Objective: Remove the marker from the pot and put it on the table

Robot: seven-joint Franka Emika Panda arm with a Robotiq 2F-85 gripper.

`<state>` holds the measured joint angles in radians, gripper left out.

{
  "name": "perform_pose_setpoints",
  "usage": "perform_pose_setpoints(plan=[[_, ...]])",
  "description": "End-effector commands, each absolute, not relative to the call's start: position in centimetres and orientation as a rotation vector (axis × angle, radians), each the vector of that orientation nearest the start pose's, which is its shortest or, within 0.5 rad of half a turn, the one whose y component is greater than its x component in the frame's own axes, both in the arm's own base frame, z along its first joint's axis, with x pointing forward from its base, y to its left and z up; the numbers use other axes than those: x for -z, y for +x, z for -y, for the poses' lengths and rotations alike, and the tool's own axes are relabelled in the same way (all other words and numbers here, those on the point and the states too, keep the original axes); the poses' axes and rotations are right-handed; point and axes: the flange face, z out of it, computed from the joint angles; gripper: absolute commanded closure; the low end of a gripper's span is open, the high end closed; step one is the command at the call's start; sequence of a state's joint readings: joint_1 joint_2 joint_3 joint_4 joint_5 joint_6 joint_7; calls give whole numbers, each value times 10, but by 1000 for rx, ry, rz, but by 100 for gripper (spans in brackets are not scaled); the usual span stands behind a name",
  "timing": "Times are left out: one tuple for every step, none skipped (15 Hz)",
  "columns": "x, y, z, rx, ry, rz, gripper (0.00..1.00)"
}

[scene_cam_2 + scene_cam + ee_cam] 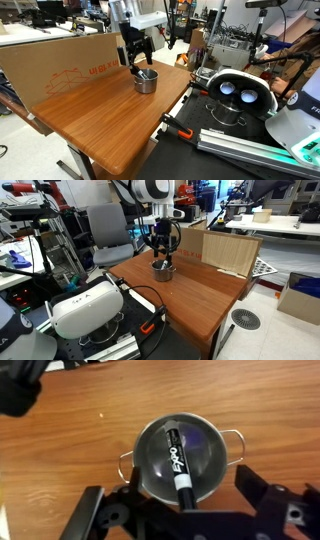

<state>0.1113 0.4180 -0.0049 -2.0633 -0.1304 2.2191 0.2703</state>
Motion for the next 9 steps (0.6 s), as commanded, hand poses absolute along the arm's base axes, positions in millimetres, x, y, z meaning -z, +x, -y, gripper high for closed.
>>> perform_pose_setpoints(plan=[[-205, 566, -62, -438, -3275, -135, 0], [-204, 566, -65, -441, -3275, -129, 0], [-203, 565, -67, -442, -3274, -123, 0], [-203, 564, -68, -439, -3274, -114, 0], [-202, 563, -70, -438, -3270, -106, 0], [-203, 562, -72, -433, -3267, -97, 0], [-204, 561, -74, -429, -3266, -90, 0], [-205, 560, -76, -424, -3265, -83, 0], [-206, 560, -78, -416, -3263, -74, 0]])
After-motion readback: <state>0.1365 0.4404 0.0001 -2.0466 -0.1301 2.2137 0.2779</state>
